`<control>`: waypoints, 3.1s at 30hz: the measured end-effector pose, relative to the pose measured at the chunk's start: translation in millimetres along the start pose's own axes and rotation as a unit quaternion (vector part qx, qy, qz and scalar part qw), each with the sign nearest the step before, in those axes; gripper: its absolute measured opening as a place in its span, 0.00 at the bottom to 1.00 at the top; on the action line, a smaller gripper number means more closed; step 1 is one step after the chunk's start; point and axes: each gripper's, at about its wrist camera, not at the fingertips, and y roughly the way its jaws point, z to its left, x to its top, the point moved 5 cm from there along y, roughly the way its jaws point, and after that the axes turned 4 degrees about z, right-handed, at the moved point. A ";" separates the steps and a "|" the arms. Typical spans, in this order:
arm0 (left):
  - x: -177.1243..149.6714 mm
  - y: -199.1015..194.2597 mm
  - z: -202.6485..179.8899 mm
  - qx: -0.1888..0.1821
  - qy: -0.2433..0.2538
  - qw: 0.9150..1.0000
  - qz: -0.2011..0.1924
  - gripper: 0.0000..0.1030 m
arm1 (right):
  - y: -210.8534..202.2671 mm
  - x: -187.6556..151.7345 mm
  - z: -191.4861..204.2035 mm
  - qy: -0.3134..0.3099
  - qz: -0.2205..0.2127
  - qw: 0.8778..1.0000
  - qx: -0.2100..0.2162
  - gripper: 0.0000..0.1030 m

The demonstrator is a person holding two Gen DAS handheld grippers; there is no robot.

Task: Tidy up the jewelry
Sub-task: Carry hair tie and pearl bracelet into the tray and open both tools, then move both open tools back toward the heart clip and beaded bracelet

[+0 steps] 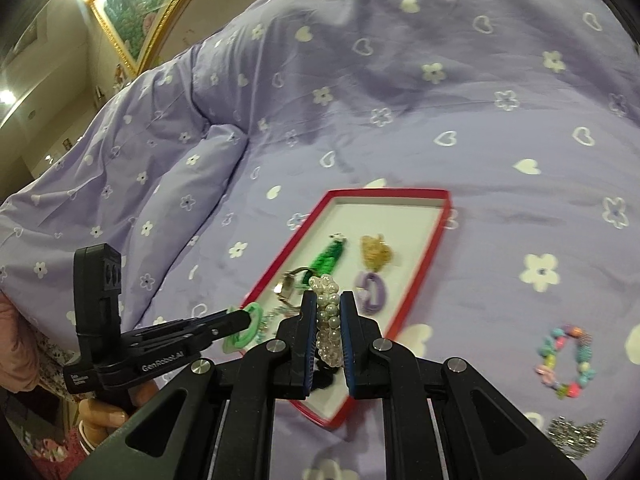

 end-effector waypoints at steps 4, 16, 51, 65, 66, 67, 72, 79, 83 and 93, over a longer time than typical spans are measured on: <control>3.8 4.1 12.5 0.013 -0.006 1.000 0.001 0.10 | 19.9 2.7 12.8 -0.006 0.012 1.000 0.014 0.10; 17.5 40.0 41.8 0.053 -0.012 0.998 0.022 0.10 | 84.3 9.0 -5.2 0.006 0.058 0.998 0.008 0.11; 10.3 69.5 50.2 0.056 -0.034 0.996 0.057 0.25 | 115.0 -2.1 -34.3 -0.019 0.115 0.991 -0.062 0.29; 0.0 37.4 27.4 0.040 -0.030 0.998 0.035 0.37 | 49.4 -7.5 -32.5 -0.002 0.061 0.997 -0.054 0.38; -1.4 35.4 25.1 0.039 -0.030 0.998 0.035 0.37 | 43.5 -9.8 -34.0 0.000 0.059 0.997 -0.054 0.38; -2.7 33.2 22.8 0.037 -0.029 0.998 0.034 0.37 | 37.9 -11.9 -35.9 0.003 0.056 0.997 -0.054 0.38; -10.5 22.5 8.9 0.028 -0.027 0.999 0.033 0.37 | 12.7 -22.4 -46.2 0.016 0.045 0.997 -0.061 0.39; -25.9 18.2 -18.1 0.011 -0.014 0.999 0.039 0.37 | -19.9 -43.1 -67.4 0.036 0.032 0.996 -0.079 0.41; -36.0 15.9 -34.6 -0.004 -0.006 0.999 0.045 0.37 | -37.2 -54.0 -83.2 0.053 0.028 0.994 -0.093 0.41; -51.3 13.8 -72.9 -0.022 0.029 0.998 0.055 0.37 | -80.6 -87.6 -118.0 0.087 0.017 0.988 -0.124 0.42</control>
